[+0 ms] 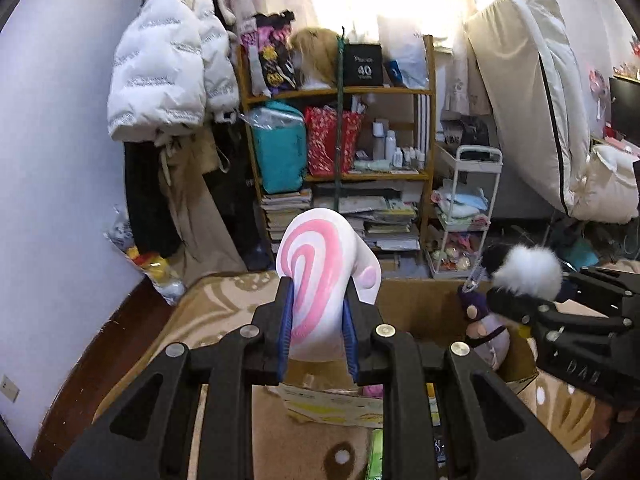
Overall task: Organize soft objects
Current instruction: 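Open right tool to drop chick into box while left tool releases swirl plush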
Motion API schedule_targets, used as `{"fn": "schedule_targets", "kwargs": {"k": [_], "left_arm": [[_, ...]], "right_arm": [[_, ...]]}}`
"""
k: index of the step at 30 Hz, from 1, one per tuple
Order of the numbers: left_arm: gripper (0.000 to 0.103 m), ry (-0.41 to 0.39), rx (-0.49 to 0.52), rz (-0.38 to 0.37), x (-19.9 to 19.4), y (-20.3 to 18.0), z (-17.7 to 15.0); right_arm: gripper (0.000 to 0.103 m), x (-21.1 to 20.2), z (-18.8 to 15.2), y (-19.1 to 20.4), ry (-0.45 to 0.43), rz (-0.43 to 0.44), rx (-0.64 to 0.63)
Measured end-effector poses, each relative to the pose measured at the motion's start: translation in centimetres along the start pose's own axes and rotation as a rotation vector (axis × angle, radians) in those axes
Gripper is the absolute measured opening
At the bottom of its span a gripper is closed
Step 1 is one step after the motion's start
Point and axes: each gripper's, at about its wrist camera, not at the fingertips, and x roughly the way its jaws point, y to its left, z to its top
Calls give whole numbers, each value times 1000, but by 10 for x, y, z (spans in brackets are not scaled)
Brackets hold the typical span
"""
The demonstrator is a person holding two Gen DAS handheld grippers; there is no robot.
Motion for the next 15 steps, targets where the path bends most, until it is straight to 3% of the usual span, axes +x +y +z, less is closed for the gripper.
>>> {"fn": "schedule_targets", "kwargs": {"k": [11, 15], "left_arm": [[28, 145, -25, -43, 42, 0, -23], [33, 192, -40, -35, 50, 1, -28]], "right_arm": [[41, 28, -18, 1, 86, -15, -8], [60, 28, -19, 0, 92, -27, 8]]}}
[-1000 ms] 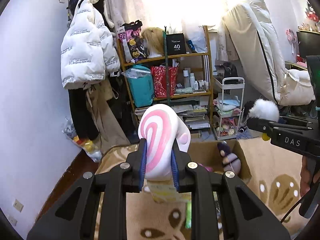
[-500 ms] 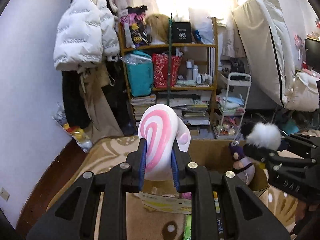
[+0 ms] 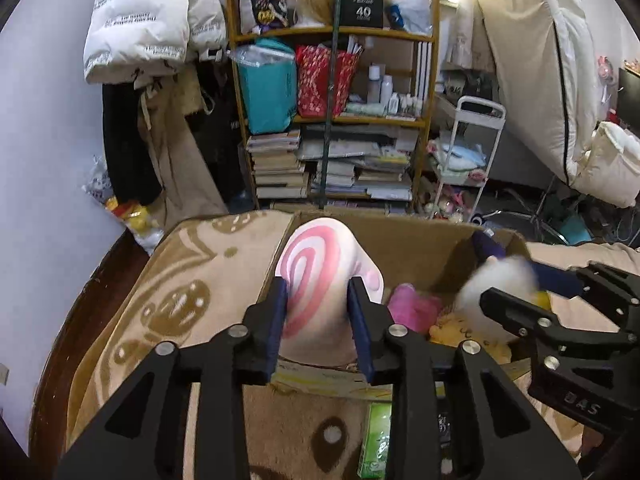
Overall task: Organize soft objects
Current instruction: 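Open right tool to drop chick into box while left tool releases swirl plush, then lower left tool toward green tea tissue pack while right tool lowers to black Face pack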
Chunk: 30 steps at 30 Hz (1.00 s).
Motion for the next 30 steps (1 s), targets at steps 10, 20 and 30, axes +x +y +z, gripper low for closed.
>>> {"fn": "schedule_targets", "kwargs": {"k": [10, 20, 30], "left_arm": [[79, -3, 19, 59, -16, -2, 1], [94, 69, 60, 50, -29, 7, -15], [95, 226, 56, 37, -20, 19, -42]], "right_arm": [[83, -23, -9, -18, 15, 23, 123], [103, -43, -32, -20, 53, -20, 143], [103, -18, -60, -4, 176, 5, 114]]}}
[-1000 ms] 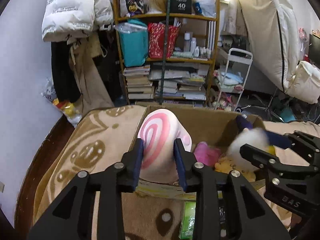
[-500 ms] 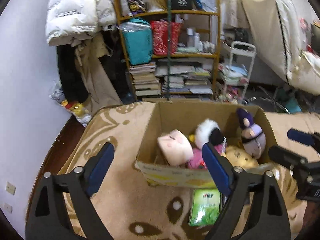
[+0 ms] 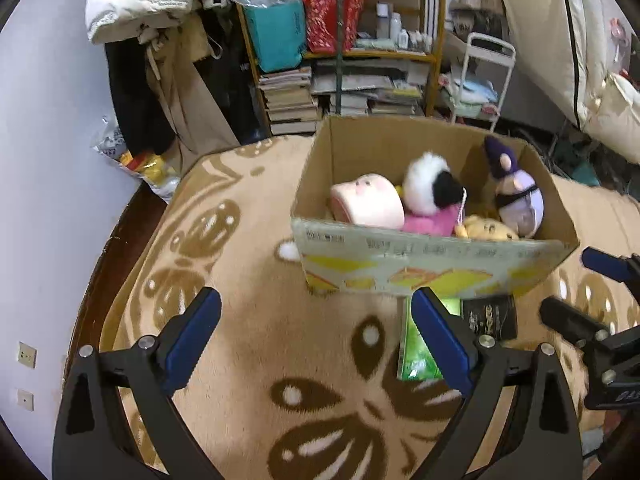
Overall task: Organize soft objects
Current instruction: 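Lower left tool toward green tea tissue pack while right tool lowers to black Face pack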
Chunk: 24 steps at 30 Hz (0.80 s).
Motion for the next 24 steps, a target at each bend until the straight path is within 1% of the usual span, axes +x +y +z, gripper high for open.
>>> {"fn": "schedule_targets", "kwargs": {"k": [2, 4, 10, 13, 17, 24], "left_arm": [[95, 5, 12, 4, 2, -3, -1], [95, 13, 17, -9, 6, -8, -1], [95, 77, 37, -46, 28, -22, -5], [95, 99, 47, -54, 39, -29, -6], [95, 120, 51, -76, 49, -36, -7], [95, 159, 87, -89, 64, -52, -13]], "right_arm": [[103, 9, -6, 3, 29, -8, -12], [103, 17, -10, 5, 50, -11, -17], [103, 31, -14, 5, 86, -29, -17], [103, 38, -16, 3, 105, -33, -10], [103, 49, -22, -2, 130, -62, 4], [103, 64, -28, -8, 174, -51, 29]]}}
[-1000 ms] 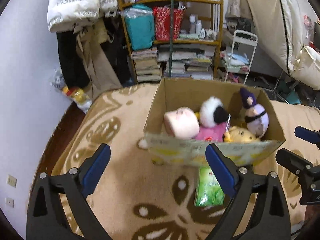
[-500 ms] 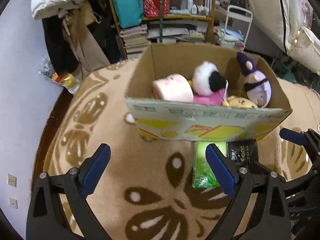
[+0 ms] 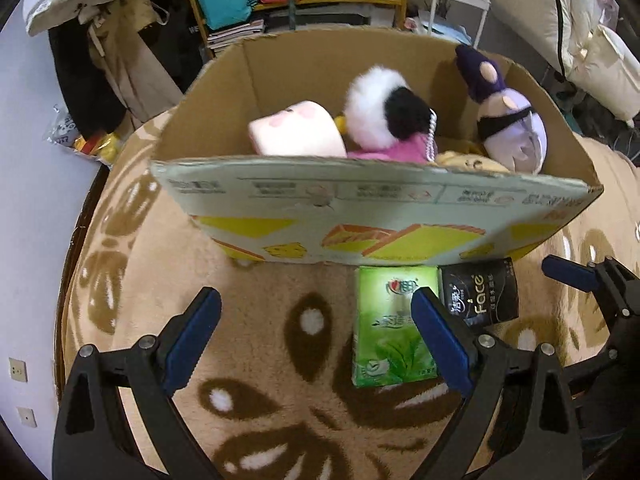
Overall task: Organize soft objects
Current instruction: 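Lower left tool toward green tea tissue pack while right tool lowers to black Face pack, then close left tool on green tissue pack while right tool grasps black Face pack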
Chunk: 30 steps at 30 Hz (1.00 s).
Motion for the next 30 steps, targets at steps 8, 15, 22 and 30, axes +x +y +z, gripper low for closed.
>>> {"fn": "schedule_targets", "kwargs": {"k": [8, 15, 22, 30], "left_arm": [[95, 22, 16, -40, 8, -15, -2], [95, 69, 23, -55, 26, -25, -4], [88, 91, 24, -42, 36, -30, -1], [82, 116, 35, -46, 47, -33, -2]], "right_arm": [[103, 10, -2, 6, 35, 28, -20], [103, 21, -4, 16, 59, 0, -46], [103, 34, -4, 27, 60, -29, -67], [103, 41, -7, 47, 55, -54, -114]]}}
